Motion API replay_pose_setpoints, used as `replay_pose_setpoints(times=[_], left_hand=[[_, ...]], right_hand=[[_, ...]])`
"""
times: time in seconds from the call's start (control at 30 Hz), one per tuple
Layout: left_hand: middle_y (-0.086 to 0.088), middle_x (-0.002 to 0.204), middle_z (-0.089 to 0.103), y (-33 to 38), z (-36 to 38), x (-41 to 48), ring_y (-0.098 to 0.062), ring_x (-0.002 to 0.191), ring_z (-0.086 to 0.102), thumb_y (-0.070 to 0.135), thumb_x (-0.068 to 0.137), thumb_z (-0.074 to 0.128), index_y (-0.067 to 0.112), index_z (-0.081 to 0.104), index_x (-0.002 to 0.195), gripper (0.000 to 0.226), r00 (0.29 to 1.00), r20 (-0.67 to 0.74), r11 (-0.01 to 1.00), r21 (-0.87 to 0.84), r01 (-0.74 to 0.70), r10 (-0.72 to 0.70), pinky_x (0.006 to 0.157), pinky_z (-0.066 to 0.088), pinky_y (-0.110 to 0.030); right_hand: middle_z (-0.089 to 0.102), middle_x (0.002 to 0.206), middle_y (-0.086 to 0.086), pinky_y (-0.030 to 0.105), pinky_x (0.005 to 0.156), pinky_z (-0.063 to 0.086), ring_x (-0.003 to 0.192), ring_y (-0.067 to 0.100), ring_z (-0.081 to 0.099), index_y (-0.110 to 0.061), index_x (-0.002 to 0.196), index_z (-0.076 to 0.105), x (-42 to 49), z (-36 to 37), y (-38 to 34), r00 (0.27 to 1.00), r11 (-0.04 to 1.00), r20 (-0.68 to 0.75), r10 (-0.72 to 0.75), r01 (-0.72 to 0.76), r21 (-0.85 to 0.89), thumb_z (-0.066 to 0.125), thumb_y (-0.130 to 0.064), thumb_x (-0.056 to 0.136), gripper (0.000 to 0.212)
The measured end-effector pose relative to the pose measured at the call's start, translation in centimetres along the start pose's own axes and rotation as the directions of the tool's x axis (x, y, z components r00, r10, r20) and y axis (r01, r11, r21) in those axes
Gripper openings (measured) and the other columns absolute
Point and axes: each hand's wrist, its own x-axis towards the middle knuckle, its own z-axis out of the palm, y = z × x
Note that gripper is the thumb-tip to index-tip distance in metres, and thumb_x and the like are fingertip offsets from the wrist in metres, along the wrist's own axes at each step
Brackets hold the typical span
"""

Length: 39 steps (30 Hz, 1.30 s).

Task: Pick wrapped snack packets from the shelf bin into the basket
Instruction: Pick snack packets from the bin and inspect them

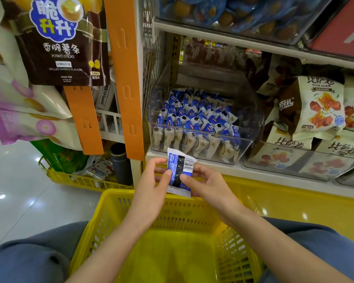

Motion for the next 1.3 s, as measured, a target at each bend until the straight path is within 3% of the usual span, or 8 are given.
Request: replay_pose_setpoints(times=[0.2,0.33,0.43,0.63,0.77,0.93,1.13,1.3], left_hand=[[0.003,0.093,0.065,0.2,-0.3,0.4,0.003,0.072,0.065,0.003,0.089,0.055,0.025,0.054,0.098,0.023,0.993,0.034,0.966,-0.228,0.121,-0.116,0.057,0.05,-0.012],[-0.004,0.096,0.067,0.4,-0.7,0.5,-0.008,0.076,0.069,-0.008,0.083,0.051,0.025,0.053,0.107,0.041,0.984,0.069,0.941,-0.29,0.177,-0.164,0.06,0.054,-0.021],[-0.005,0.096,0.068,0.6,-0.7,0.4,-0.013,0.079,0.07,-0.008,0.083,0.05,0.024,0.057,0.106,0.04,0.981,0.11,0.94,-0.287,0.186,-0.161,0.062,0.055,-0.023],[-0.002,0.099,0.065,0.5,-0.6,0.5,-0.014,0.088,0.065,0.002,0.085,0.057,0.025,0.058,0.102,0.028,0.997,0.047,0.995,-0.078,0.061,-0.057,0.075,0.056,-0.029],[0.018,0.112,0.056,0.4,-1.1,0.4,0.007,0.102,0.054,0.009,0.086,0.062,0.037,0.054,0.109,0.037,0.991,0.094,0.991,0.09,-0.101,0.092,0.079,0.045,-0.008],[0.019,0.12,0.054,0.6,-2.0,0.0,0.006,0.111,0.048,0.022,0.087,0.061,0.03,0.059,0.117,0.031,0.916,0.255,0.83,0.398,-0.39,0.309,0.091,0.035,-0.005],[0.009,0.105,0.06,0.8,-2.2,-0.7,-0.011,0.093,0.058,0.038,0.089,0.053,0.023,0.054,0.112,0.028,0.934,0.148,0.745,0.569,-0.349,0.324,0.077,0.049,-0.033],[0.006,0.112,0.062,0.4,-1.5,-0.9,-0.014,0.098,0.061,0.039,0.095,0.042,0.027,0.042,0.129,0.036,0.933,0.2,0.616,0.707,-0.349,0.299,0.069,0.045,-0.025]], right_hand=[[0.069,0.101,-0.006,0.019,0.086,0.047,0.089,0.002,0.061,-0.026,0.104,0.063,0.0,-0.1,-0.3,0.984,0.987,0.133,-0.117,0.13,-0.092,0.055,-0.004,0.09,0.027],[0.07,0.101,0.008,0.021,0.073,0.05,0.083,0.011,0.065,-0.012,0.114,0.059,0.5,-0.6,-0.1,0.999,1.0,0.047,0.0,-0.001,0.013,0.058,-0.015,0.09,0.025],[0.071,0.093,0.005,0.018,0.058,0.05,0.07,0.007,0.065,-0.016,0.102,0.06,0.5,-0.7,-0.1,0.999,0.998,0.027,0.042,-0.043,0.053,0.059,-0.018,0.089,0.013],[0.07,0.09,0.006,0.02,0.067,0.053,0.073,0.009,0.065,-0.017,0.097,0.063,0.4,-1.2,-0.8,0.995,0.999,0.091,-0.038,0.041,-0.032,0.055,-0.016,0.091,0.01],[0.071,0.087,0.005,0.026,0.072,0.053,0.075,0.011,0.065,-0.024,0.091,0.064,0.3,-1.7,-1.2,0.992,0.991,0.11,-0.06,0.072,-0.111,0.056,-0.02,0.09,0.009],[0.072,0.095,0.01,0.026,0.073,0.053,0.08,0.015,0.067,-0.022,0.097,0.064,0.3,-2.1,-1.1,0.992,0.998,0.126,0.01,-0.002,-0.066,0.058,-0.028,0.088,0.013],[0.069,0.11,0.007,0.027,0.084,0.055,0.101,0.016,0.066,-0.013,0.12,0.051,-0.4,-1.2,-0.9,0.975,0.974,0.219,0.039,-0.086,0.209,0.062,-0.033,0.077,0.049],[0.067,0.103,0.009,0.025,0.072,0.057,0.088,0.012,0.067,-0.007,0.119,0.05,-0.4,0.2,0.1,0.996,0.999,0.087,-0.028,0.024,0.047,0.064,-0.008,0.085,0.037]])
